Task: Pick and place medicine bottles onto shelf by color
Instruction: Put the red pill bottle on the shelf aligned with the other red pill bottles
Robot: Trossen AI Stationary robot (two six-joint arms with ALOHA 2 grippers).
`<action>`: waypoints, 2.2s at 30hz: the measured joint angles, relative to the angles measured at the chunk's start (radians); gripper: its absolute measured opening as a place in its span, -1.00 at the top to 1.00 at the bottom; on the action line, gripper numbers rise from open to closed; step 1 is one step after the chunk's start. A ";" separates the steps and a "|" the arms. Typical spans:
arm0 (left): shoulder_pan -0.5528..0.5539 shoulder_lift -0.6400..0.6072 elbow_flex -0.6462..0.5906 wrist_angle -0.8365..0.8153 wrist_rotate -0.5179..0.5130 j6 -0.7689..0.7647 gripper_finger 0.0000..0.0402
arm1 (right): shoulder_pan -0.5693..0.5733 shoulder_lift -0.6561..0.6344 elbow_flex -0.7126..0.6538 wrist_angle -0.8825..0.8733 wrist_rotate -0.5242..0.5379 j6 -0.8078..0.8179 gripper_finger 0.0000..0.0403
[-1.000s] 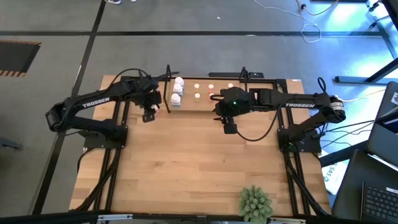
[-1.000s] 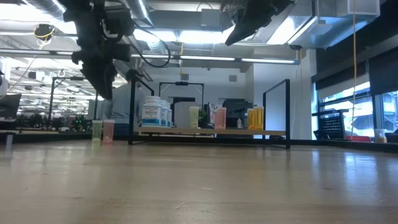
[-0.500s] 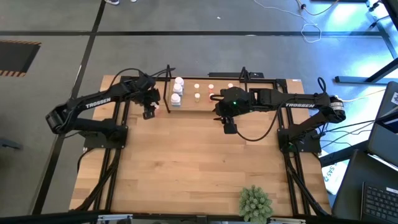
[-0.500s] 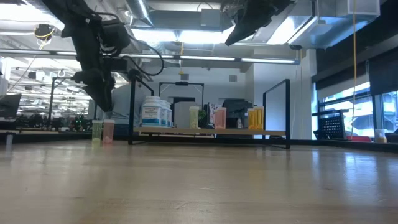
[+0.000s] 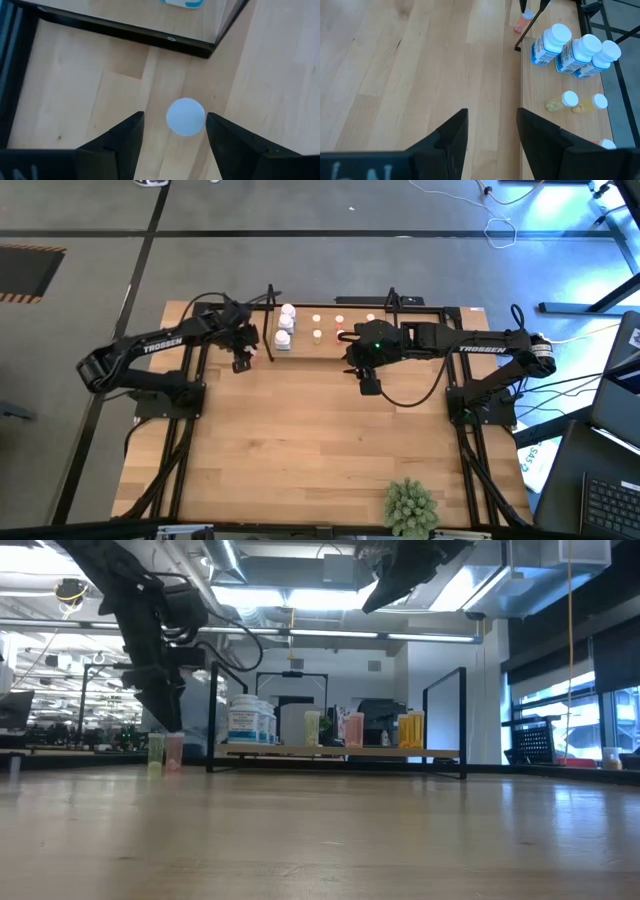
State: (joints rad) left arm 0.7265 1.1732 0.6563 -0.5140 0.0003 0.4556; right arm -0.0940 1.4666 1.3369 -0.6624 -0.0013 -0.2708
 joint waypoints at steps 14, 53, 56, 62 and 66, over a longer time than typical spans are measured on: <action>0.000 0.090 0.000 0.040 0.017 -0.010 -0.04 | 0.000 0.000 0.000 0.000 0.000 0.000 0.15; -0.069 0.055 0.000 -0.013 -0.054 -0.167 0.54 | 0.000 0.000 0.000 0.000 0.000 0.000 0.15; -0.091 0.029 0.001 -0.070 -0.054 -0.223 0.54 | 0.000 0.000 0.000 0.000 0.000 0.001 0.15; -0.158 -0.033 0.001 -0.168 -0.062 -0.346 0.55 | 0.000 0.000 0.000 0.000 0.000 0.000 0.15; -0.228 -0.074 0.001 -0.192 -0.062 -0.418 0.55 | 0.000 0.000 0.000 0.000 0.000 0.000 0.15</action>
State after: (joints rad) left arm 0.4980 1.0994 0.6571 -0.7064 -0.0612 0.0375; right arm -0.0940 1.4666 1.3373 -0.6621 -0.0013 -0.2705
